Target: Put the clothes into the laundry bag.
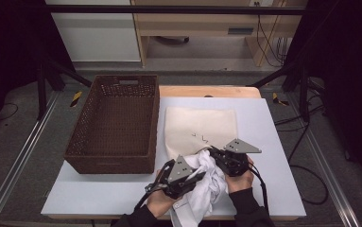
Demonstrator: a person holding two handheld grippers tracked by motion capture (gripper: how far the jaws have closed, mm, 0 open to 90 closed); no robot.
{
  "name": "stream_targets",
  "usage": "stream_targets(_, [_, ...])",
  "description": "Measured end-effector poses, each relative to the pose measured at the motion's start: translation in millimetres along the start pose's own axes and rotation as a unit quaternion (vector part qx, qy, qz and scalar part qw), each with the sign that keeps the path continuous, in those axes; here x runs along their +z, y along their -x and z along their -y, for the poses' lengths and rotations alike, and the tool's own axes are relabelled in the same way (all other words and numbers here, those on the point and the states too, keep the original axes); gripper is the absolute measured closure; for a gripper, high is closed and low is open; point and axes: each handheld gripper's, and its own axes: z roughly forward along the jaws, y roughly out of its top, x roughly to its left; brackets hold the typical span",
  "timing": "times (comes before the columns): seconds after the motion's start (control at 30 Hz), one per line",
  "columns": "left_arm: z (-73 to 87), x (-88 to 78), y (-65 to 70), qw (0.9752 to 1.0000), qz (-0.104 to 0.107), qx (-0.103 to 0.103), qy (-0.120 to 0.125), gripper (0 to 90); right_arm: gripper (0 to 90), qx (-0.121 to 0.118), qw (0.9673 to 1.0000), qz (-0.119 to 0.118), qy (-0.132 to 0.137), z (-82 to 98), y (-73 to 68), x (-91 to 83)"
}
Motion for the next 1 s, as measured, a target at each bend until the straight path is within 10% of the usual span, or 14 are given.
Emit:
stream_targets(0.2, [-1.7,35.2,-4.5,0.9991,-0.010,-0.012,-0.038,81.3,88.0,0.003,1.0000,-0.006,0.004,1.5,1.7,-0.4])
stream_targets(0.3, [-0.1,52.1,-15.8,0.9957,-0.058,-0.008,-0.071,81.3,88.0,-0.004,0.9998,-0.017,0.011,-1.9,-1.8,-2.6])
stream_targets(0.6, [1.2,56.4,-30.1,0.9931,-0.091,-0.019,-0.071,75.4,87.9,-0.013,0.9998,-0.015,0.006,-3.1,-3.2,-7.3])
stream_targets(0.77, [-7.9,14.5,-26.7,0.9981,-0.043,-0.030,-0.033,36.4,87.8,-0.005,0.9999,-0.011,0.005,-3.1,2.6,-9.4])
stream_targets(1.0, [7.5,-4.9,-12.2,0.9982,-0.007,-0.025,-0.054,26.7,87.7,-0.012,0.9999,-0.007,0.003,-4.7,1.3,-8.8])
